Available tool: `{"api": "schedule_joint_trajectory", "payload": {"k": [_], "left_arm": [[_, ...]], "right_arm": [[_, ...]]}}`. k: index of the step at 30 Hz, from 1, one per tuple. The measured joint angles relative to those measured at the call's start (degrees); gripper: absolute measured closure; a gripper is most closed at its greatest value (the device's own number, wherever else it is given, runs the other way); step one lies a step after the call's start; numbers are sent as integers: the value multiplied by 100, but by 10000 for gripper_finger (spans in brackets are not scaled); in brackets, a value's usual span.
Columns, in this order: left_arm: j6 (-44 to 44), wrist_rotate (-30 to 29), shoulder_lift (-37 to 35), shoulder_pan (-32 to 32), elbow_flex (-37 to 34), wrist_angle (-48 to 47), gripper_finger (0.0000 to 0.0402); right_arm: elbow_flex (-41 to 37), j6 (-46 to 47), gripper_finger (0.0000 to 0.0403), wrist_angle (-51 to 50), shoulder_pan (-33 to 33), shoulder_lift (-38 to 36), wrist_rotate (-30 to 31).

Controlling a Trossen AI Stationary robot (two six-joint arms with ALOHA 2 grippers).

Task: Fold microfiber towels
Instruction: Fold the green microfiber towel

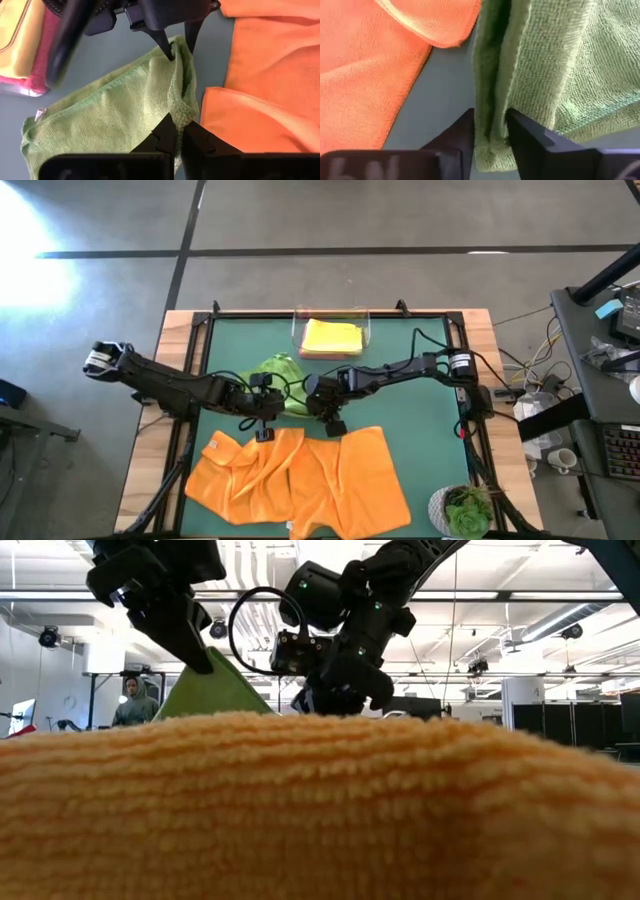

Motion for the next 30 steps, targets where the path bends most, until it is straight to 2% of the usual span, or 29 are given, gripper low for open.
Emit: {"api": "schedule_joint_trajectory", "payload": {"k": [9,14,20,25,30], "left_arm": [[-135,-104,0,0,-4,-193,401],[-460,-67,2,0,-6,-270,401],[-1203,413,2,-71,-6,-242,401],[-1945,809,2,-324,41,-236,401],[-2232,843,2,-661,49,-240,401]], "right_arm": [[0,-9,389,-121,2,-38,6],[-2,589,393,-513,33,-256,12],[-2,1696,394,-960,335,-735,-72],[103,2589,394,-1150,664,-979,-91],[436,2929,394,-1257,947,-966,-49]]}}
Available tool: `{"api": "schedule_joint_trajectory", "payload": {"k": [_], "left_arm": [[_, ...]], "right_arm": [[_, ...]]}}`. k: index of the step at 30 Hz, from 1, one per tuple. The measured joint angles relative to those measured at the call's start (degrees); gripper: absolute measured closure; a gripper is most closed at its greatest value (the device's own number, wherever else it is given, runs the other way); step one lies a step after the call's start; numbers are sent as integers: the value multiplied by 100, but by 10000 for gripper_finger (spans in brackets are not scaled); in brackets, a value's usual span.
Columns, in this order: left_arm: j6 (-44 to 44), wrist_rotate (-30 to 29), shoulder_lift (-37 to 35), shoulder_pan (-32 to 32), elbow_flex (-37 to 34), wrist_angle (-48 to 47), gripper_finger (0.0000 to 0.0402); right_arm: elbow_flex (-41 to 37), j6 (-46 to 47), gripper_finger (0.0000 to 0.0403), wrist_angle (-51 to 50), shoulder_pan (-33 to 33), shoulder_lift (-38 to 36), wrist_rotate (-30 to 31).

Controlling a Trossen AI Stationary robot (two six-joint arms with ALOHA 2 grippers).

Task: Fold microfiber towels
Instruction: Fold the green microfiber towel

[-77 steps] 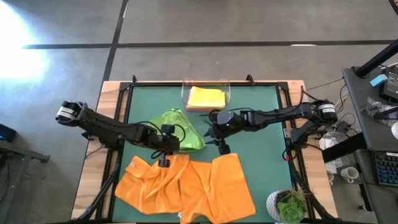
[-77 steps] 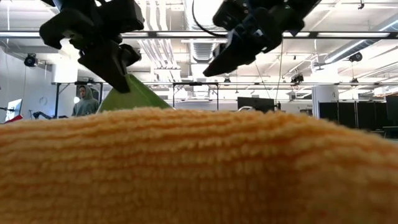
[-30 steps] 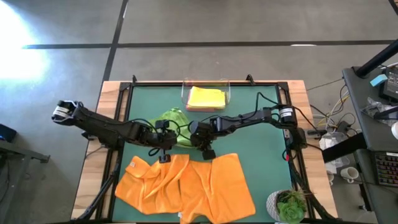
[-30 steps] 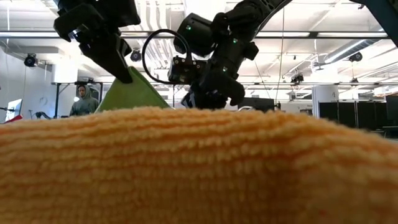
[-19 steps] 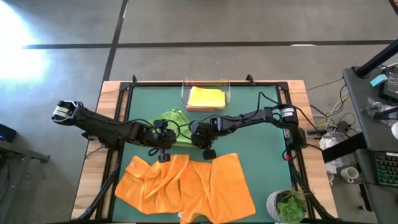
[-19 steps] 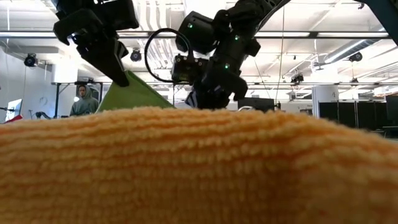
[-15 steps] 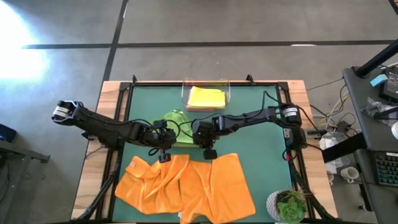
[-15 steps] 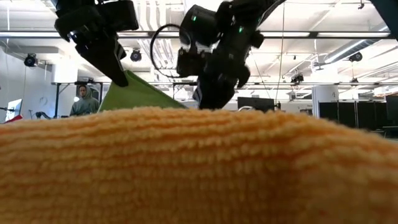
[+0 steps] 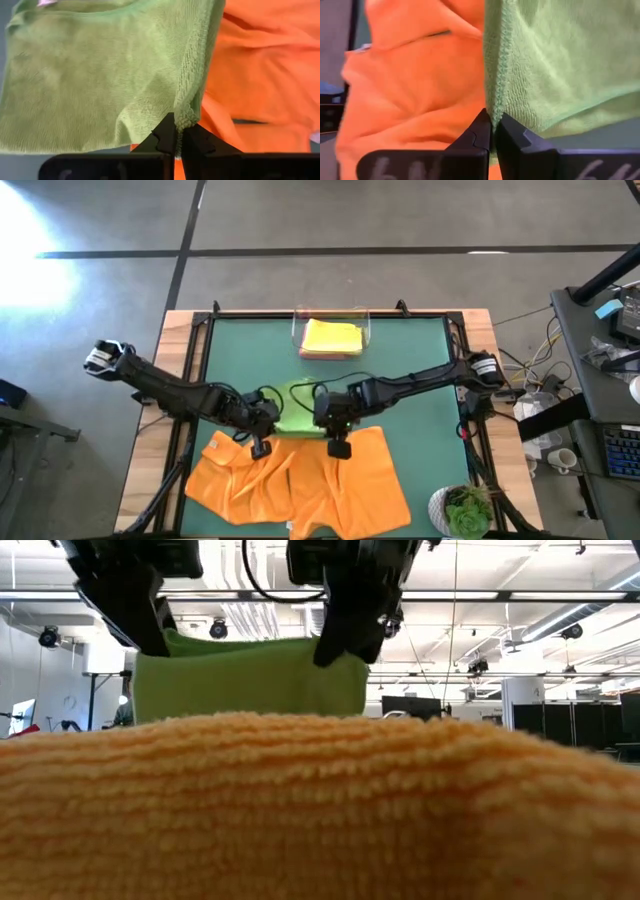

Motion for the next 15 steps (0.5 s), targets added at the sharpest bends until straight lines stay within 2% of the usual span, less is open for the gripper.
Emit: {"api": "schedule_joint_trajectory", "payload": {"k": [3,6,10,13,15], "left_arm": [[0,-87,0,-86,-12,-37,401],[-2,-526,0,-82,-32,-125,401],[-7,-1222,0,-58,-31,-362,401],[-129,-1301,0,-45,-28,-524,401],[-447,-1336,0,-47,-31,-721,401]], "right_arm": [[46,-65,394,-8,23,3,305],[61,-251,394,-25,-132,13,639],[63,-829,394,35,-453,67,667],[54,-1675,394,65,-660,228,610],[99,-1915,394,-2,-767,329,293]]}}
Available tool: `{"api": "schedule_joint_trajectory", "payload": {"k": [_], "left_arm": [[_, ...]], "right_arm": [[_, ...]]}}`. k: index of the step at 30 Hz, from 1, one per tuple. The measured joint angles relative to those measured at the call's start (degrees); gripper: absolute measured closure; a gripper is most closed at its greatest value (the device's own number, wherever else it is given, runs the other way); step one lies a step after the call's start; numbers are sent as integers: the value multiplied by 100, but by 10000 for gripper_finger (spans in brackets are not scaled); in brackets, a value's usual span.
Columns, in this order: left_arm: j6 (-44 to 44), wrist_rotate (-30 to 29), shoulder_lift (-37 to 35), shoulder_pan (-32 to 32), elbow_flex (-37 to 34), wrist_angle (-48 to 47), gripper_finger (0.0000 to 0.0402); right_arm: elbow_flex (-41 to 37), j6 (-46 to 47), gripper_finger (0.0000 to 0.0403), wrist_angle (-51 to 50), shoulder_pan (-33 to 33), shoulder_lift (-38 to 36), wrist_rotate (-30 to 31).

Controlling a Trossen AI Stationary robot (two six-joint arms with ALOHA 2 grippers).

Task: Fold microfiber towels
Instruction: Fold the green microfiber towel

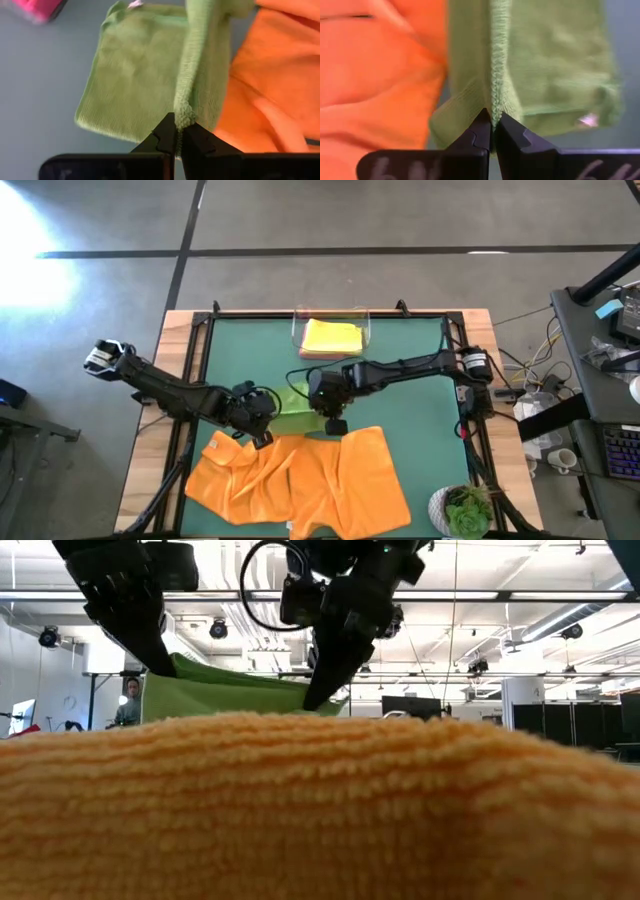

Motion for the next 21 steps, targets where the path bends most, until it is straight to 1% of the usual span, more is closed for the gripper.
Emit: {"api": "schedule_joint_trajectory", "payload": {"k": [2,3,4,6,7,8,10,11,12,15,16,18,21], "left_arm": [[-327,-41,2,2,9,-170,401],[-423,-65,2,2,9,-197,401],[-447,-70,2,2,9,-189,401],[-445,-76,2,2,7,-217,401],[-445,-85,2,12,3,-226,401],[-445,-90,3,15,-7,-222,401],[-445,-93,34,19,-12,-232,401],[-444,-90,48,29,-15,-251,401],[-432,-92,62,38,-16,-287,401],[-384,-233,157,91,-20,-355,401],[-389,-305,191,108,-20,-425,401],[-407,-419,260,169,-20,-537,401],[-410,-482,353,267,-20,-606,401]], "right_arm": [[41,-129,394,-105,-88,21,-561],[48,-203,394,-120,-113,13,-684],[49,-243,394,-135,-124,-8,-623],[49,-371,394,-116,-135,-38,-96],[51,-543,394,-114,-155,-41,41],[94,-733,394,-196,-187,-41,-13],[253,-1215,394,-387,-290,-20,-564],[308,-1398,394,-388,-336,-19,-701],[339,-1493,394,-328,-363,-19,-624],[387,-1968,394,-218,-457,-5,145],[411,-2167,394,-202,-505,2,219],[463,-2437,394,-166,-607,3,182],[436,-2449,394,-43,-723,-1,10]]}}
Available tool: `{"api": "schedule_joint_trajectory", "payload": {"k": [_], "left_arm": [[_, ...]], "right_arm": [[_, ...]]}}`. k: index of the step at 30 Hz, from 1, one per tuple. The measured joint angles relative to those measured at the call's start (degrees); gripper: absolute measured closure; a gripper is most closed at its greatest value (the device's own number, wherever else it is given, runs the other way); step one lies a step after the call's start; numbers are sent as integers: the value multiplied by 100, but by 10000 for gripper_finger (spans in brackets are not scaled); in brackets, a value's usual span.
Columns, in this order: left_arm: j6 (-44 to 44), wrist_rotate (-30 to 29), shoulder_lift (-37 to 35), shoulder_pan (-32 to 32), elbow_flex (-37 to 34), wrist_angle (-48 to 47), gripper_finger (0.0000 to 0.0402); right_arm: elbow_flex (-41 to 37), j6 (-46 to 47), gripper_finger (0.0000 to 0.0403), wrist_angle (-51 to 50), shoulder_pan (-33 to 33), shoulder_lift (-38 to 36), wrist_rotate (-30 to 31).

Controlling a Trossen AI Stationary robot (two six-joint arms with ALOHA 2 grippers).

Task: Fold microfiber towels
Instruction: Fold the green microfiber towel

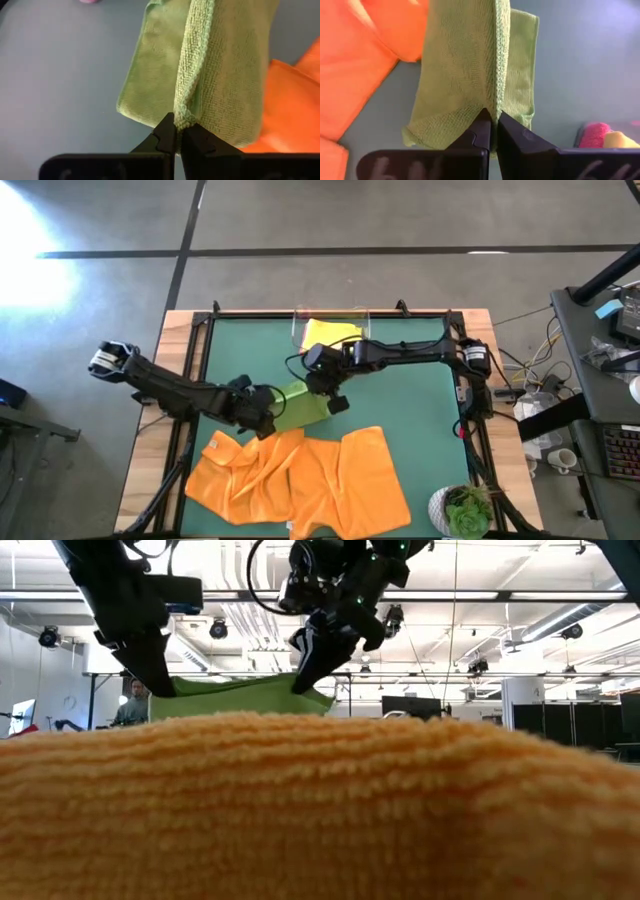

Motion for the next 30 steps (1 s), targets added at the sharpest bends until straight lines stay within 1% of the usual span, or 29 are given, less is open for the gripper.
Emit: {"api": "schedule_joint_trajectory", "payload": {"k": [7,12,22,30], "left_arm": [[-2,-181,193,246,-6,-211,401],[133,-188,380,378,-11,-257,401],[461,-189,615,667,-19,-236,401],[469,-183,602,710,-22,-246,400]], "right_arm": [[-290,-2,394,561,-53,0,14],[-477,-133,394,843,-112,0,241],[-534,-632,394,1059,-305,0,294],[-536,-647,394,1065,-296,0,294]]}}
